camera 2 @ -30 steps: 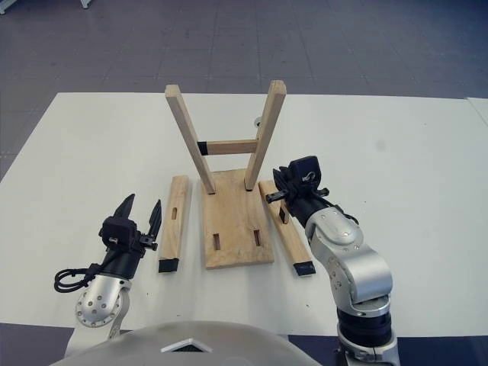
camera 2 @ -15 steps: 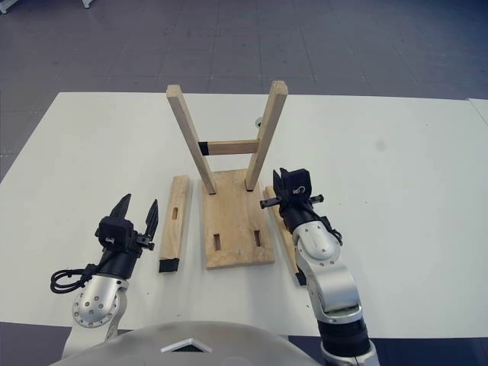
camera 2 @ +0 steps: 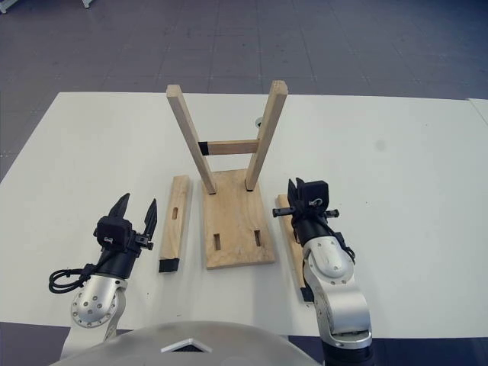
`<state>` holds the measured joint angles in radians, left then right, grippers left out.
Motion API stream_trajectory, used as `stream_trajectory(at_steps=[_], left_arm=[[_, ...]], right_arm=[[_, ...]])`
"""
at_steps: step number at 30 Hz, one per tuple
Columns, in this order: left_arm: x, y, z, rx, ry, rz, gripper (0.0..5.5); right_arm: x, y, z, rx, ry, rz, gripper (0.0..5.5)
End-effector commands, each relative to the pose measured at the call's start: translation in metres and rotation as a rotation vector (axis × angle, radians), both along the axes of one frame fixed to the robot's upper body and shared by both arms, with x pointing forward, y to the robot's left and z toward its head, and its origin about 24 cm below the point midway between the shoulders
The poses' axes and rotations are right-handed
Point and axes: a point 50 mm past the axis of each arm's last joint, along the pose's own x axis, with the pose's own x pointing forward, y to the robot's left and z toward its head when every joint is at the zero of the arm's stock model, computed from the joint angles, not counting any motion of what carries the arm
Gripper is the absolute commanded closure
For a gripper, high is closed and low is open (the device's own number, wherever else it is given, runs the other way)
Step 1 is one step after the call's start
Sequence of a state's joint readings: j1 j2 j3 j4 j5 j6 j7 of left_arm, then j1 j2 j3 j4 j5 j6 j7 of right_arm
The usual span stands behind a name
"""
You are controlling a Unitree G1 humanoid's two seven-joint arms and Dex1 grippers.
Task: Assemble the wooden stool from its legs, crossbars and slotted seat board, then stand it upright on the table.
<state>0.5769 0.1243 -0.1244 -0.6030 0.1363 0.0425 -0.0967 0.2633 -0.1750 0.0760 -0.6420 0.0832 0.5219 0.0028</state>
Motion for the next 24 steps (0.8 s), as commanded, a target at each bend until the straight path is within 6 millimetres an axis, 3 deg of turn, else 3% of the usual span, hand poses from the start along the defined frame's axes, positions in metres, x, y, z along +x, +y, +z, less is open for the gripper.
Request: stream_trajectory(at_steps=[1, 13, 21, 24], left_arm=[[0.001, 0.000, 0.000, 0.007, 0.006, -0.003, 2.85], [0.001, -0.001, -0.001, 0.007, 0.011, -0.010, 2.85], [0.001, -0.002, -0.001, 0.005, 0.011, -0.012, 2.85], [0.002, -0.002, -0.001, 0.006, 0.010, -0.012, 2.85]], right_arm=[[0.009, -0.014, -0.006, -0.020, -0.010, -0.085, 5.08], [0.059, -0.035, 0.001, -0.066, -0.114, -0.134, 5.08], [0.054, -0.034, 0.017, -0.072, -0.185, -0.118, 5.08], [0.051, -0.035, 0.019, -0.072, -0.194, -0.109, 4.37]])
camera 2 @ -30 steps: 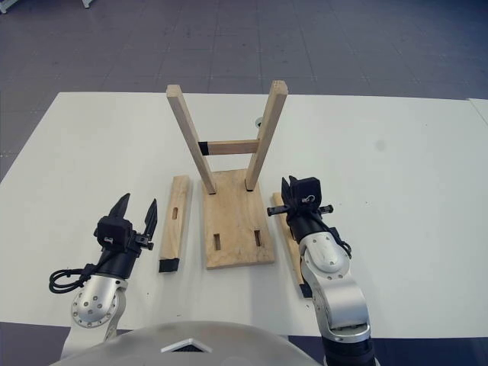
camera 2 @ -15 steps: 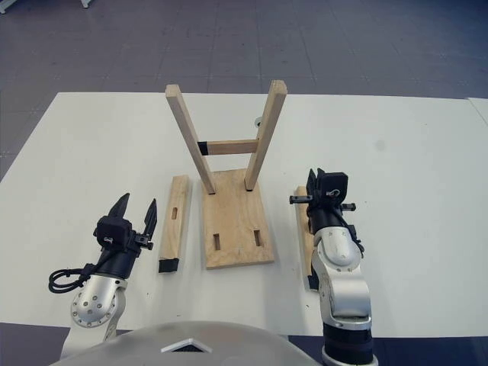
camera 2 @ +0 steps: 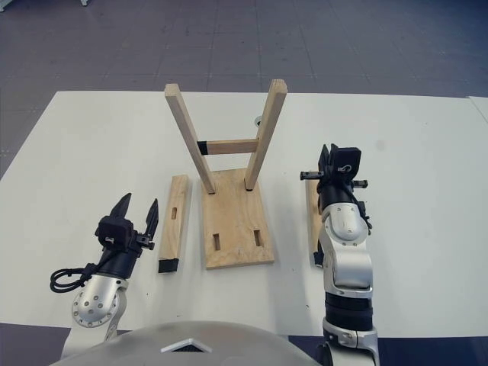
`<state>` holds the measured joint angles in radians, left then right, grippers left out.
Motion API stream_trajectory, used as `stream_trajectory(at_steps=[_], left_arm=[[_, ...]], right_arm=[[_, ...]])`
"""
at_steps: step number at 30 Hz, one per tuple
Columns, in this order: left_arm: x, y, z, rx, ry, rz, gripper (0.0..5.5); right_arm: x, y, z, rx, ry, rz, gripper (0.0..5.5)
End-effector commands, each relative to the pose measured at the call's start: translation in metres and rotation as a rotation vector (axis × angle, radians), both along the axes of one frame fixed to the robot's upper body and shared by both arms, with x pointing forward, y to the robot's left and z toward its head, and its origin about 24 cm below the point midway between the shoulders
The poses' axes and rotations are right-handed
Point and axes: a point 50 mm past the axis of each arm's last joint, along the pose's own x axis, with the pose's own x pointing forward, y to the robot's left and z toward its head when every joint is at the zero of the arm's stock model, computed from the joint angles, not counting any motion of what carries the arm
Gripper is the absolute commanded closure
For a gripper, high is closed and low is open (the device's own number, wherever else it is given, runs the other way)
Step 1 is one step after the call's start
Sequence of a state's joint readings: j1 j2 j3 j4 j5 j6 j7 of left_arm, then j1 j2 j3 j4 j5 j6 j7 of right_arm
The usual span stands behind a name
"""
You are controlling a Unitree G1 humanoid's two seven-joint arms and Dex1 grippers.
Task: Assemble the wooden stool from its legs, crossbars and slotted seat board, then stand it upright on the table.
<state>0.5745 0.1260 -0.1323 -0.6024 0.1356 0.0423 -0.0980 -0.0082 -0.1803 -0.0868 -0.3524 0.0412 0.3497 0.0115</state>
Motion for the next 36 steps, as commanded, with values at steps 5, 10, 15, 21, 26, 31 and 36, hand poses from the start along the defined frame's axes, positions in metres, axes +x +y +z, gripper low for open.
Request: stream_trajectory(at_steps=[5, 10, 15, 21, 26, 31, 36], left_arm=[[0.002, 0.000, -0.002, 0.010, 0.010, 0.002, 2.85], [0.001, 0.000, -0.001, 0.009, 0.009, 0.003, 2.85], [0.001, 0.000, 0.000, 0.010, 0.008, 0.003, 2.85], [0.002, 0.001, 0.000, 0.011, 0.005, 0.002, 2.85], [0.002, 0.000, 0.001, 0.010, 0.003, 0.002, 2.85], [0.001, 0.000, 0.002, 0.011, 0.002, 0.003, 2.85], [0.001, 0.001, 0.002, 0.012, 0.002, 0.004, 2.85]], right_arm=[[-0.006, 0.000, 0.008, -0.007, -0.027, 0.025, 3.59], [-0.008, -0.002, 0.008, -0.008, -0.025, 0.015, 2.78], [-0.009, -0.003, 0.007, -0.007, -0.017, 0.008, 1.98], [-0.009, 0.002, 0.000, 0.013, 0.039, 0.023, 1.82], [-0.011, 0.005, -0.005, 0.069, 0.080, 0.054, 2.85], [-0.013, 0.006, -0.007, 0.082, 0.101, 0.054, 3.83], [-0.015, 0.008, -0.005, 0.094, 0.102, 0.063, 4.75]])
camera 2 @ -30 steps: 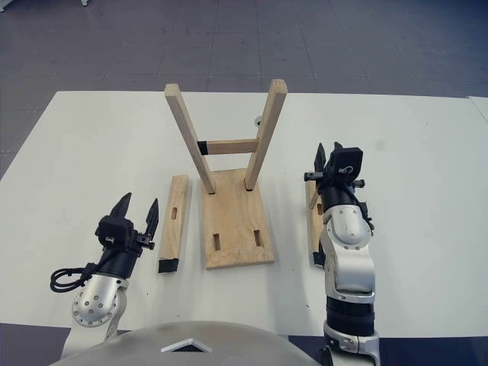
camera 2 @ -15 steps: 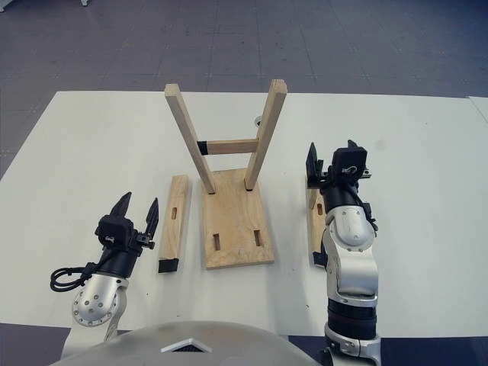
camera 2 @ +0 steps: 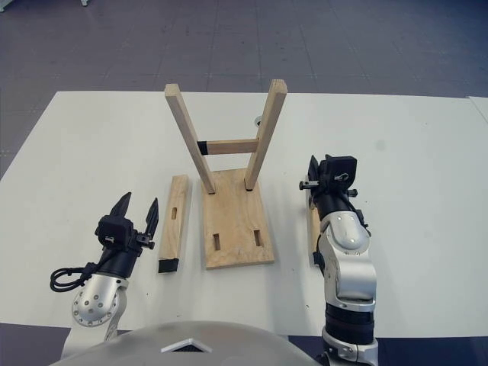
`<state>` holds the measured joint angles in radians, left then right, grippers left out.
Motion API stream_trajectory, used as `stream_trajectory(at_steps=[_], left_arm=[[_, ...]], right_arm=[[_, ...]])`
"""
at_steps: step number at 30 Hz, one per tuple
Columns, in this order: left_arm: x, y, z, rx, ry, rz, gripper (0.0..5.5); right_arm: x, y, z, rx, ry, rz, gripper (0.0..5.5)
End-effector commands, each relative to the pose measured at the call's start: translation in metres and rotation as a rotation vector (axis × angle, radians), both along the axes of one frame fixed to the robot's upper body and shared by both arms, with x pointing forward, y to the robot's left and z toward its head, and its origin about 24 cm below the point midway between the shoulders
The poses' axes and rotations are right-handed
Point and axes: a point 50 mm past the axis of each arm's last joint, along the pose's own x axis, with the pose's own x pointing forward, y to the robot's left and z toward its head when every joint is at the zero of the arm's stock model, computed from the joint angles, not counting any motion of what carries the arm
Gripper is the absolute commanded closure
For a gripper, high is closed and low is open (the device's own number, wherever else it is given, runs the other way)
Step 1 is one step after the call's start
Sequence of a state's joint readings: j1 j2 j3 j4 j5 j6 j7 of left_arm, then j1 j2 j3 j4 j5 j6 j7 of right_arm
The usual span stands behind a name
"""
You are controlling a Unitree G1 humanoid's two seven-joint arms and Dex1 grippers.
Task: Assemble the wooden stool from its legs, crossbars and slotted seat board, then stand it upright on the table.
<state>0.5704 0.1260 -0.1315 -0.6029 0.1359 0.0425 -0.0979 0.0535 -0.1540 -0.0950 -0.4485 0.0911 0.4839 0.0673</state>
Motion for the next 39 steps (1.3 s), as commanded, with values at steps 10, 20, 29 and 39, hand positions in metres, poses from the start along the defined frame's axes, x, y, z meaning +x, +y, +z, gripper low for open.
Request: stream_trajectory(at_steps=[10, 20, 29, 39], left_arm=[[-0.001, 0.001, 0.001, 0.018, 0.004, 0.006, 2.85], [-0.001, -0.001, 0.002, 0.018, 0.002, 0.009, 2.85], [-0.001, -0.001, 0.002, 0.017, 0.001, 0.008, 2.85], [-0.001, -0.001, 0.002, 0.018, 0.003, 0.009, 2.85]], right_arm=[[-0.001, 0.004, 0.012, 0.040, -0.036, 0.033, 5.09], [-0.006, -0.021, 0.017, 0.010, -0.007, -0.031, 5.09], [-0.006, -0.022, 0.009, -0.107, 0.061, -0.048, 5.09], [-0.001, -0.015, 0.009, -0.113, 0.057, -0.023, 5.09]])
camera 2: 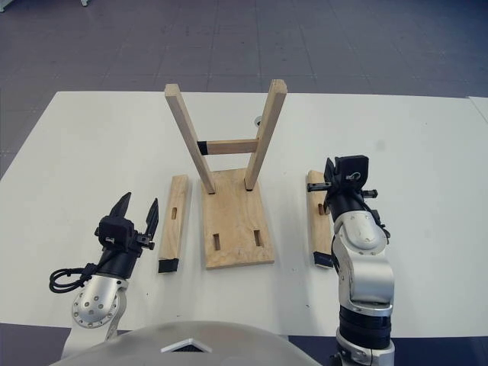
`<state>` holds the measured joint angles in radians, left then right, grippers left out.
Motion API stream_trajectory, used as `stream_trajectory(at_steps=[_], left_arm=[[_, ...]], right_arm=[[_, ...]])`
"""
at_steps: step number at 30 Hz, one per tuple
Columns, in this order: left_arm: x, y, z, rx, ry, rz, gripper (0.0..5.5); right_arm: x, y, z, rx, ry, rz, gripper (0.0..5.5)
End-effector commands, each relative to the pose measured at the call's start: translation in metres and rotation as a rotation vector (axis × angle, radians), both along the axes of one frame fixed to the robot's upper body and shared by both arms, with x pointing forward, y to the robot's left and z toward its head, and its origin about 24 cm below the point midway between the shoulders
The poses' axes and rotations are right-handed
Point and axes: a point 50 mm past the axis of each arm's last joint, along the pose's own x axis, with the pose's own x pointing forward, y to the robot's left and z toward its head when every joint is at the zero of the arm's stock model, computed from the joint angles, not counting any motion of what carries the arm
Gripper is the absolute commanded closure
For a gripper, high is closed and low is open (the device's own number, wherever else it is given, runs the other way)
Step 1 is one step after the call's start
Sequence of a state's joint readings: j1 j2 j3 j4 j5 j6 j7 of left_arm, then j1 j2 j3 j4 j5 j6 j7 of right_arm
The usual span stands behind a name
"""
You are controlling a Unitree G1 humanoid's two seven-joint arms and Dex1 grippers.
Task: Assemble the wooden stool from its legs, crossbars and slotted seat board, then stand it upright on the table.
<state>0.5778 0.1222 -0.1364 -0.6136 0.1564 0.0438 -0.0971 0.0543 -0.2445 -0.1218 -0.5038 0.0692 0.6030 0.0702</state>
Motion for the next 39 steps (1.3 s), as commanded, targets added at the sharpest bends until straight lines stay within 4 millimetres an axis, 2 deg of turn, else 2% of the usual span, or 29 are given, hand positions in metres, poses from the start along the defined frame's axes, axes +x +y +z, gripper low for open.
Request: stream_trajectory(at_steps=[1, 7, 16, 25, 33, 39], left_arm=[[0.000, 0.000, 0.001, 0.003, 0.007, 0.007, 2.85], [0.000, 0.000, 0.001, 0.003, 0.008, 0.006, 2.85], [-0.001, 0.000, 0.001, 0.004, 0.008, 0.005, 2.85], [-0.001, 0.002, 0.001, 0.007, 0.009, 0.007, 2.85], [-0.001, 0.003, 0.002, 0.008, 0.010, 0.008, 2.85], [0.000, 0.003, 0.002, 0.009, 0.009, 0.006, 2.85]], right_arm=[[0.004, 0.003, 0.003, -0.006, -0.008, 0.010, 5.09], [0.004, 0.006, 0.006, -0.008, -0.017, 0.017, 5.09], [0.004, 0.010, -0.001, 0.001, 0.000, 0.022, 5.09], [0.001, 0.002, -0.035, -0.006, 0.087, -0.039, 5.09], [-0.018, 0.023, -0.067, 0.045, 0.180, -0.025, 5.09], [-0.034, 0.023, -0.083, 0.082, 0.239, -0.057, 5.09]])
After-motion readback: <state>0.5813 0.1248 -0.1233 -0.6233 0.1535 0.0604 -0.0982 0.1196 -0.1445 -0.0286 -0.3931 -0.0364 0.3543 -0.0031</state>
